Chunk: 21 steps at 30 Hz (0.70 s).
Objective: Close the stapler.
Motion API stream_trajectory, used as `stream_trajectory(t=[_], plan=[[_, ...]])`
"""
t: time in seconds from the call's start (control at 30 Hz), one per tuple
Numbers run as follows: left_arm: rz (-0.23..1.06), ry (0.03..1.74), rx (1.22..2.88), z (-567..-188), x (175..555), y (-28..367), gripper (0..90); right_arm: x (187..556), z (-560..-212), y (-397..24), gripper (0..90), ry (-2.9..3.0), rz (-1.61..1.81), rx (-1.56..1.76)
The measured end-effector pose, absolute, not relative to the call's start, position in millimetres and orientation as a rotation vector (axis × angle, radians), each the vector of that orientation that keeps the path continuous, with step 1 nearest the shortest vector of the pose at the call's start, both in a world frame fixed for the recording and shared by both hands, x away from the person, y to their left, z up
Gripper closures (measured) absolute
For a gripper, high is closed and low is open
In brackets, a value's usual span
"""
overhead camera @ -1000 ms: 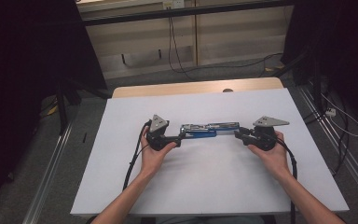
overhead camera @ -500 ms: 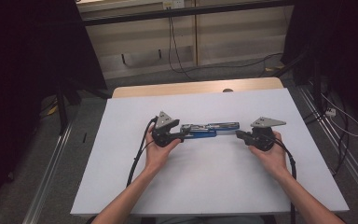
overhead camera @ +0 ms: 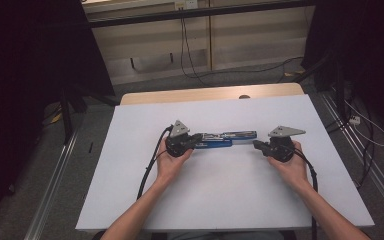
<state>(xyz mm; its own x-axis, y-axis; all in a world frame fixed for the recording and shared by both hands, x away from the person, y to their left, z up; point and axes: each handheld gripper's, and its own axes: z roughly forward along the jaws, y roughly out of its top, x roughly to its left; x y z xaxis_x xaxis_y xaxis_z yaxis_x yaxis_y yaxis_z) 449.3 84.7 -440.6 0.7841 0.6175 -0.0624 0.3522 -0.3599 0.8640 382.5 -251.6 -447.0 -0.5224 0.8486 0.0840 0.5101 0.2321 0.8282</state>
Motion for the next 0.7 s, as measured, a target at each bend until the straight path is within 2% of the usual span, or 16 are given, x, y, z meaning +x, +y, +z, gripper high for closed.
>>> stream_trajectory(t=[0.7], plan=[[0.332, 0.767, 2.045, -452.8, 451.7, 82.4, 90.0, 392.9, -451.5, -252.5, 90.0, 2.174, 1.113, 1.296]])
